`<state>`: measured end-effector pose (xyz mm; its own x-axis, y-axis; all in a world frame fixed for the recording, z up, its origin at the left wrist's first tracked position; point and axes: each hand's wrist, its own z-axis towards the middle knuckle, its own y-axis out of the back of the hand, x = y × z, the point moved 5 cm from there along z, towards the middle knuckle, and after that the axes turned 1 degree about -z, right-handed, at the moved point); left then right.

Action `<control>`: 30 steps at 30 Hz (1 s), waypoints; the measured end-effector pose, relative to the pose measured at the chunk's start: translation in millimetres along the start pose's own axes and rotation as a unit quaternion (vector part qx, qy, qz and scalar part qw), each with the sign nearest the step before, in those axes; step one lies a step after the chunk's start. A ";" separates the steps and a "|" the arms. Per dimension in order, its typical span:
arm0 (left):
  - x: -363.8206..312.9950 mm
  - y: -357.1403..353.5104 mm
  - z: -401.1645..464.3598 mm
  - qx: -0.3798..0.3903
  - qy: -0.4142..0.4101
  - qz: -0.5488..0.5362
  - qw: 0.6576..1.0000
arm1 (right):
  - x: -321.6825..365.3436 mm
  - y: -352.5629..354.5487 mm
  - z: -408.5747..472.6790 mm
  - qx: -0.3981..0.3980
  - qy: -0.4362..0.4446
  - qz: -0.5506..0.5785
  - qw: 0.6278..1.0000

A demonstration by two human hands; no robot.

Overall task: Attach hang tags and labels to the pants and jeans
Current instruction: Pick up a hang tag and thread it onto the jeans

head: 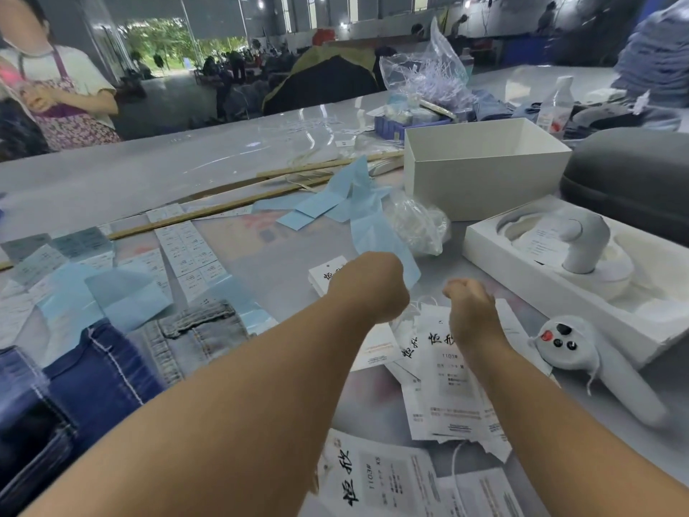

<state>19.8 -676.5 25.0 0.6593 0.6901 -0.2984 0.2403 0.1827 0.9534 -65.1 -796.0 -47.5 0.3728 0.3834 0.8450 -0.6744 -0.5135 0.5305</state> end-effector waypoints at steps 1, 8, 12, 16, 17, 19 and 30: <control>-0.2 1.9 2.0 -0.004 0.001 -0.008 1.000 | -1.9 -0.9 -3.0 -0.005 -0.021 0.045 0.999; -2.0 2.9 4.6 -0.022 -0.007 -0.078 0.997 | 17.9 -14.9 -26.1 0.090 0.075 0.063 0.991; -5.4 4.6 3.1 -0.026 -0.014 -0.108 0.994 | 15.1 -17.8 -20.7 0.078 0.074 0.049 0.993; -5.8 3.8 1.5 -0.031 -0.015 -0.085 0.996 | 10.9 -10.5 -10.4 0.046 0.032 0.036 0.998; -5.4 2.8 1.1 -0.027 -0.012 -0.078 0.997 | 10.2 -8.5 -8.2 0.039 0.023 0.025 0.999; -3.7 0.4 0.4 -0.014 -0.007 -0.072 0.997 | 7.2 -7.4 -4.9 0.035 -0.006 0.028 0.999; -8.1 72.1 -20.7 -0.063 -0.026 -0.039 0.997 | 56.3 5.4 -27.4 0.060 0.043 0.043 0.996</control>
<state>17.1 -654.4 97.0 0.6792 0.6337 -0.3703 0.2029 0.3228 0.9245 -65.2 -756.1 1.2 0.2588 0.3956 0.8812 -0.6189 -0.6325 0.4657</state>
